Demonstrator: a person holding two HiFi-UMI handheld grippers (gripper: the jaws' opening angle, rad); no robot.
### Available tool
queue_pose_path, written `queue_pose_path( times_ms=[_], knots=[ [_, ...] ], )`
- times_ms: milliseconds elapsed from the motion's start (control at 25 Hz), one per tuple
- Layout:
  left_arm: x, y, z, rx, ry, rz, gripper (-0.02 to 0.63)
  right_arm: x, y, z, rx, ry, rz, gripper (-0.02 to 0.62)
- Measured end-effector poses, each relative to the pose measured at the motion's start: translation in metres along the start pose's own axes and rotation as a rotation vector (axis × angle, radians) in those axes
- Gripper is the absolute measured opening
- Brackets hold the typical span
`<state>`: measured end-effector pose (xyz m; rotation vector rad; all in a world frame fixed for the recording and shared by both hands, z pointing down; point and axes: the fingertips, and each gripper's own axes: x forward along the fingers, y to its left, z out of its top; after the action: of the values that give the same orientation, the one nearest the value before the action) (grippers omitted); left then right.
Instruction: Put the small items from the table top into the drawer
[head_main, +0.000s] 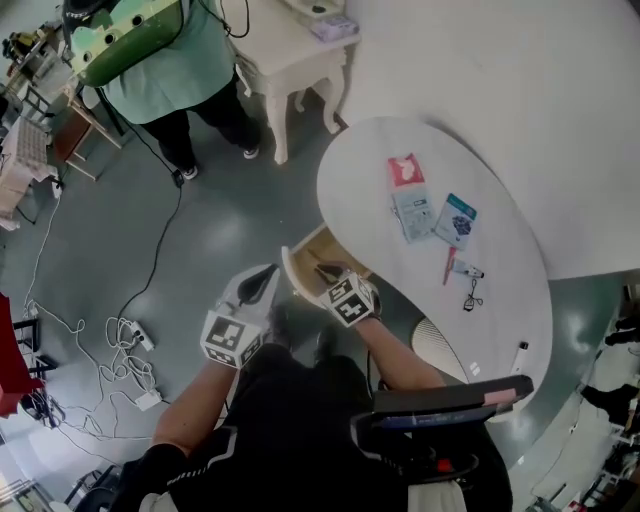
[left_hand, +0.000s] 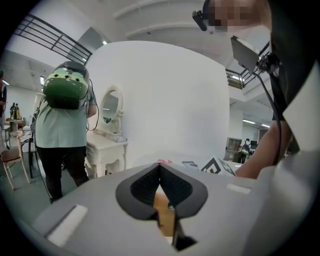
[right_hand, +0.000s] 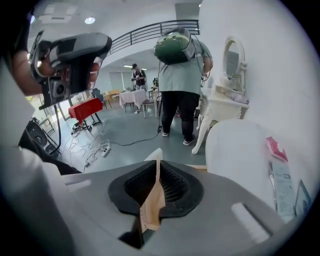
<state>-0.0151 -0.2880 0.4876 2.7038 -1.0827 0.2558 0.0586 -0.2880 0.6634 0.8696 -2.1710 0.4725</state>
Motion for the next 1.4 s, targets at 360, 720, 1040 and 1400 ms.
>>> queue_pose_path(
  times_ms=[360,720,1040,1400],
  knots=[
    [-0.005,-0.028,0.039,0.037,-0.057,-0.048,0.0,-0.072,-0.003,0.044,0.031,-0.184,-0.068,0.003],
    [-0.019,-0.032,0.08,0.061,-0.148,0.001,0.0,-0.151,-0.014,0.092,0.076,-0.444,-0.179,0.003],
    [-0.022,-0.049,0.118,0.087,-0.202,-0.059,0.0,-0.227,-0.011,0.143,0.107,-0.654,-0.22,0.002],
    [-0.017,-0.053,0.137,0.101,-0.224,-0.076,0.0,-0.264,-0.007,0.167,0.093,-0.753,-0.251,0.002]
  ],
)
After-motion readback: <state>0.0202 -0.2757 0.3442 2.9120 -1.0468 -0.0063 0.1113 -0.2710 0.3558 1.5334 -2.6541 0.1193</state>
